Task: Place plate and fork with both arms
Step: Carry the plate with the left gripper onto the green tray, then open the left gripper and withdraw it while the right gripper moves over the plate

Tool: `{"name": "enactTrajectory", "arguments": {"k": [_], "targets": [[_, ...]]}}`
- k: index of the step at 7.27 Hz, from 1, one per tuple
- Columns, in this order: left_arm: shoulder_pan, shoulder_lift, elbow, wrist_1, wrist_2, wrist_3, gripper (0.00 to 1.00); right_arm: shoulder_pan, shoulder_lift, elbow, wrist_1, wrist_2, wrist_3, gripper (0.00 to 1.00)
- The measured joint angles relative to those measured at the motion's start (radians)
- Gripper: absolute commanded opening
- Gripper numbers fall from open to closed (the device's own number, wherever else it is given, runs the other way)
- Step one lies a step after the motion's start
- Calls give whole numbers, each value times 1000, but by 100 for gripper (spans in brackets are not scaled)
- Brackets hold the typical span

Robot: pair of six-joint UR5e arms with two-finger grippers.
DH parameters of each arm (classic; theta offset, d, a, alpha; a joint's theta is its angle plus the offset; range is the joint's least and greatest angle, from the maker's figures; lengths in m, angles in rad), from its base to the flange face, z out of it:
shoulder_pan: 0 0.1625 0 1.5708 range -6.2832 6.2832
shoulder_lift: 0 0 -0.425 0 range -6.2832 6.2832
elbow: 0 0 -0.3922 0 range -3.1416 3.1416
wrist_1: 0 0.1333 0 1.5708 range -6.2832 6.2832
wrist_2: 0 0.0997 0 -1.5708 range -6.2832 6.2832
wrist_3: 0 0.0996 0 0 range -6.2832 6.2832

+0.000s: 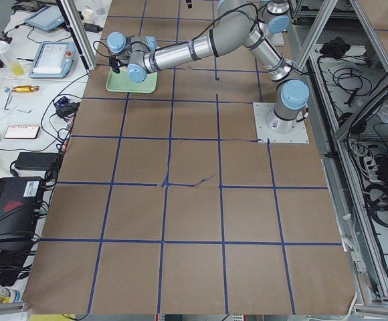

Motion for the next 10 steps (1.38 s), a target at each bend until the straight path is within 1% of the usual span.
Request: {"name": "enactTrajectory", "arguments": {"k": [4, 5, 6, 7, 8, 10], "targets": [[-4, 3, -10, -38, 28, 98, 0, 0, 0, 2, -2, 14, 1, 100], [-4, 3, -10, -44, 41, 126, 4, 0, 1, 3, -2, 14, 1, 100], [-4, 1, -10, -43, 46, 141, 43, -2, 2, 2, -3, 14, -1, 100], [-4, 1, -11, -39, 47, 146, 99, -6, 2, -3, -6, 14, -7, 100], [-4, 3, -11, -29, 48, 148, 100, -9, 1, -8, -10, 9, -12, 100], [1, 32, -25, 13, 50, 162, 100, -12, 7, -22, -60, 1, -17, 100]]}}
